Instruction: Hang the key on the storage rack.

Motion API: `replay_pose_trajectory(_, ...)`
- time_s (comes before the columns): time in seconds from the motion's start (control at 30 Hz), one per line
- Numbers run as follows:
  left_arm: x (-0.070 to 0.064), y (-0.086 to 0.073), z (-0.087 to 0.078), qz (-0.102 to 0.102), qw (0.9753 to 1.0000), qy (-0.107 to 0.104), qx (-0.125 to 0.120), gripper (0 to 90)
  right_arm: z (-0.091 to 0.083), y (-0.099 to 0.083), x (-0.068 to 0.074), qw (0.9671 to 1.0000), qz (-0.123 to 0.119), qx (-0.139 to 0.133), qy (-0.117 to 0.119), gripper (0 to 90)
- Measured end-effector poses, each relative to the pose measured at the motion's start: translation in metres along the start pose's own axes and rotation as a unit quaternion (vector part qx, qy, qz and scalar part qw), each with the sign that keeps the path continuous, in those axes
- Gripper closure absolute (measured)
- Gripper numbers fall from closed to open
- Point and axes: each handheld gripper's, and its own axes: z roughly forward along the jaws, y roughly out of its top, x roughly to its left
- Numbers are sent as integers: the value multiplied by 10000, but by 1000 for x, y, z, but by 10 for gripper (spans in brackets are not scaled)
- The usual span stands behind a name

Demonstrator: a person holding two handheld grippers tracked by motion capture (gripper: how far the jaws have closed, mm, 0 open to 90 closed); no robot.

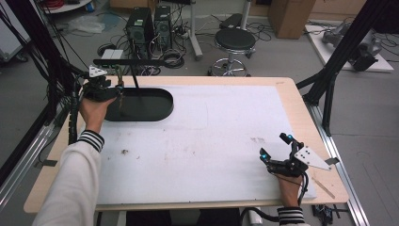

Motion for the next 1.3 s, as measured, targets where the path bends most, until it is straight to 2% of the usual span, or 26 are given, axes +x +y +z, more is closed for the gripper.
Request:
replay_pose_trajectory(0.07,2,-3,-5,0,9998,-151,-138,353,0,0,0,10000,8,-10,-3,3)
replay_pose_trajectory(0.1,3,-6,-6,-5,9992,-262,-296,315,0,0,0,10000,41,1,3,3)
replay_pose_trajectory(0.13,4,-8,-9,-34,9985,-389,-375,244,0,0,0,10000,60,4,4,3)
replay_pose_trajectory(0.17,6,-9,-12,-81,9978,-495,-425,213,0,0,0,10000,62,2,5,3)
replay_pose_trajectory(0.27,6,-16,-24,-118,9936,-776,-809,84,0,0,0,10000,19,-12,-5,3)
replay_pose_trajectory(0.33,5,-20,-32,-84,9908,-933,-975,20,0,0,1,10000,54,6,-1,3)
replay_pose_trajectory(0.37,4,-22,-36,-78,9882,-1110,-1049,17,0,0,0,10000,33,4,-8,3)
replay_pose_trajectory(0.43,1,-28,-46,-40,9842,-1291,-1213,17,0,0,0,10000,-9,-8,-13,3)
replay_pose_trajectory(0.5,-3,-34,-55,-30,9818,-1445,-1235,17,0,0,0,10000,-10,-7,-13,3)
replay_pose_trajectory(0.57,-10,-42,-65,-34,9766,-1563,-1475,17,0,0,1,10000,22,6,2,3)
replay_pose_trajectory(0.6,-10,-42,-65,-34,9766,-1563,-1475,17,0,0,1,10000,24,4,5,3)
replay_pose_trajectory(0.63,-17,-52,-75,22,9731,-1664,-1593,17,0,0,1,10000,11,1,3,3)
replay_pose_trajectory(0.7,-24,-63,-84,74,9687,-1789,-1722,17,0,0,1,10000,20,6,-4,3)
replay_pose_trajectory(0.73,-27,-68,-87,96,9681,-1828,-1712,17,0,0,1,10000,19,6,-5,3)
replay_pose_trajectory(0.8,-33,-79,-93,62,9647,-1920,-1802,17,0,0,2,10000,21,15,-1,3)
replay_pose_trajectory(0.87,-38,-91,-99,68,9623,-1941,-1902,17,0,0,1,10000,-11,5,-14,3)
replay_pose_trajectory(0.93,-43,-102,-105,108,9626,-1945,-1885,17,0,0,1,10000,-3,3,-11,3)
replay_pose_trajectory(0.97,-45,-107,-109,121,9606,-1999,-1926,17,0,0,1,10000,-23,-2,-19,3)
replay_pose_trajectory(1.0,-47,-112,-112,108,9605,-1972,-1962,17,0,0,1,10000,-44,6,-15,3)
replay_pose_trajectory(1.07,-49,-123,-118,3,9563,-2033,-2102,17,0,0,1,10000,-47,5,-20,3)
replay_pose_trajectory(1.1,-49,-129,-120,0,9555,-2024,-2148,17,0,0,2,10000,-46,0,-20,3)
replay_pose_trajectory(1.13,-50,-135,-122,-19,9534,-2054,-2211,17,0,0,2,10000,-47,-1,-23,3)
replay_pose_trajectory(1.17,-50,-141,-123,-43,9524,-2070,-2240,17,0,0,2,10000,-25,9,-20,3)
replay_pose_trajectory(1.23,-51,-147,-124,-85,9530,-2051,-2227,17,0,0,2,10000,-54,-10,-27,3)
replay_pose_trajectory(1.27,-52,-156,-125,-122,9516,-2053,-2282,17,0,0,2,10000,-21,10,-11,3)
replay_pose_trajectory(1.3,-52,-159,-125,-152,9519,-2043,-2279,17,0,0,2,10000,-29,7,-15,3)
